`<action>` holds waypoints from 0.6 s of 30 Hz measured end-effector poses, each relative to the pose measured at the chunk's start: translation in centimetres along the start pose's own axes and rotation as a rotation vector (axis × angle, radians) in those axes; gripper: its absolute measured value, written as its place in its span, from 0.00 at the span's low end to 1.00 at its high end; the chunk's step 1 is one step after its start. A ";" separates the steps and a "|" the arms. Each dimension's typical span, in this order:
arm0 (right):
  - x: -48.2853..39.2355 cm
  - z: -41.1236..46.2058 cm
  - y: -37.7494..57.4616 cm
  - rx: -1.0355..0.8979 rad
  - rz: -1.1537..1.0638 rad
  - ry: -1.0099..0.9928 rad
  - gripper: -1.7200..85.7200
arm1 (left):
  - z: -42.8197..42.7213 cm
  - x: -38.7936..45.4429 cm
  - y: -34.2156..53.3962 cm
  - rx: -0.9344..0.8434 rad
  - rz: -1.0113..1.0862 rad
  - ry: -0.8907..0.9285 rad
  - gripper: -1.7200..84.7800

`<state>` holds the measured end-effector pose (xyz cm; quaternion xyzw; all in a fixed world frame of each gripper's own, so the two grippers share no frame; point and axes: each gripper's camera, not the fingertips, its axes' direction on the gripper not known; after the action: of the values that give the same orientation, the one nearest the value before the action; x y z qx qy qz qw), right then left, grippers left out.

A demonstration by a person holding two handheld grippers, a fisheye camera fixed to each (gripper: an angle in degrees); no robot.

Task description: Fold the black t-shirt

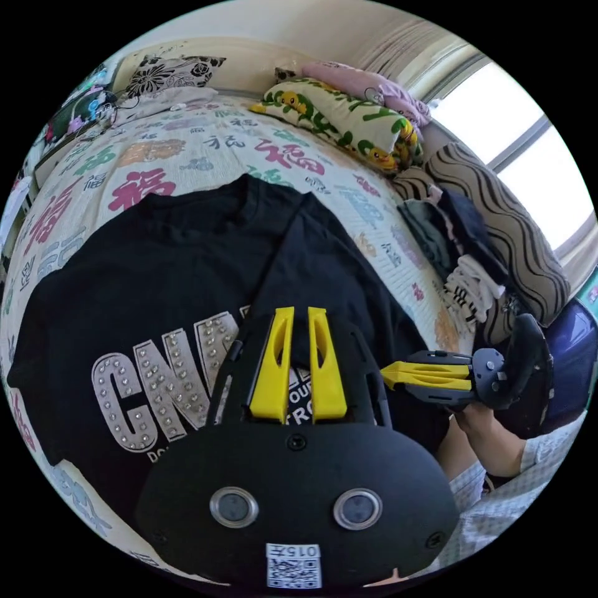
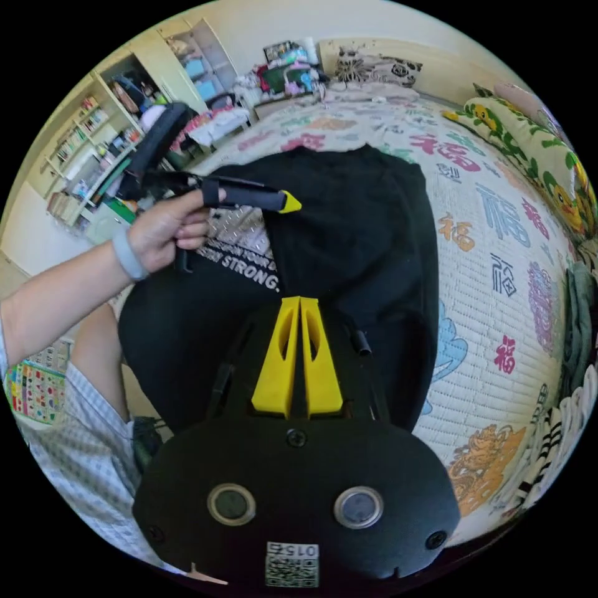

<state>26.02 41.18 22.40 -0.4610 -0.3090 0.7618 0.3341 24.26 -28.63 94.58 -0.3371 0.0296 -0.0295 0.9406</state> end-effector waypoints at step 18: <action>-11.1 13.6 -5.3 -0.162 -0.027 0.377 0.02 | -10.1 -8.3 15.8 0.079 0.070 -0.166 0.08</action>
<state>18.74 33.29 37.28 -0.6165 -0.3073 0.6303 0.3580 15.74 -22.17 77.07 -0.2998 -0.0380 0.0304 0.9528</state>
